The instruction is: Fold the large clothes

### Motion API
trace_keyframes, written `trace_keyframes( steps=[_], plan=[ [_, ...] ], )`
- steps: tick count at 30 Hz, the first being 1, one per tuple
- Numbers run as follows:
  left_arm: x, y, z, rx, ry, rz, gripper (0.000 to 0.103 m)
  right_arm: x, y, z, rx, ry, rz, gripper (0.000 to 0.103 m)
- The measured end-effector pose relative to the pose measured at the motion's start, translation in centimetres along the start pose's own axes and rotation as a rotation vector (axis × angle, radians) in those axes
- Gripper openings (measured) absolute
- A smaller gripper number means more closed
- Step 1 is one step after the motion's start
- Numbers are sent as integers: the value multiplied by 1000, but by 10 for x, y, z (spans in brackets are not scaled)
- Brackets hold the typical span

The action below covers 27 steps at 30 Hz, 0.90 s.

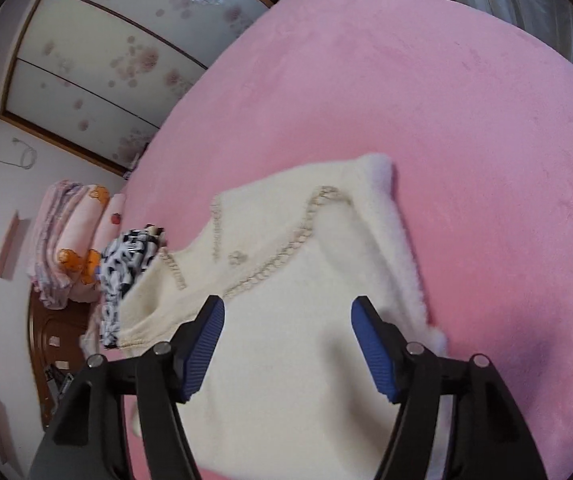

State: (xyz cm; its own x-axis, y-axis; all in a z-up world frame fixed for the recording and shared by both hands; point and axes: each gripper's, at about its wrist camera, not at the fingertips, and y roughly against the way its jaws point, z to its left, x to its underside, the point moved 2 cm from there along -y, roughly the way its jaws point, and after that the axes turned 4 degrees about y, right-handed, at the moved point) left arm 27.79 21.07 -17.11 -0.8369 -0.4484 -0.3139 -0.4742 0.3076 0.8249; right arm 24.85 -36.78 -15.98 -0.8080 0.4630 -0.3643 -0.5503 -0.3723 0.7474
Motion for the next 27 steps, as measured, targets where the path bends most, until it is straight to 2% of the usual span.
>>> trace_keyframes(
  steps=[6, 8, 12, 16, 17, 18, 19, 23, 27],
  plan=[
    [7, -34, -29, -144, -327, -9, 82, -9, -34, 23, 225, 296, -2, 66],
    [9, -43, -35, -171, -392, 0, 72, -12, -43, 30, 266, 363, -3, 66],
    [7, -62, -43, -195, -452, 31, 56, -19, -64, 37, 320, 450, 17, 66],
    [6, -78, -47, -235, -497, 38, 54, -23, -78, 35, 343, 475, 39, 65],
    [7, -82, -48, -244, -507, 43, 51, -23, -80, 35, 338, 487, 42, 61],
    [8, -84, -48, -253, -517, 43, 48, -20, -82, 35, 355, 507, 50, 38],
    [9, -86, -49, -265, -528, 40, 44, -17, -83, 35, 377, 527, 56, 8],
    [13, -82, -50, -328, -535, 6, 18, -7, -73, 35, 398, 538, 9, 7],
    [22, -59, -54, -325, -496, -51, 12, 1, -48, 38, 378, 518, -69, 6]
  ],
)
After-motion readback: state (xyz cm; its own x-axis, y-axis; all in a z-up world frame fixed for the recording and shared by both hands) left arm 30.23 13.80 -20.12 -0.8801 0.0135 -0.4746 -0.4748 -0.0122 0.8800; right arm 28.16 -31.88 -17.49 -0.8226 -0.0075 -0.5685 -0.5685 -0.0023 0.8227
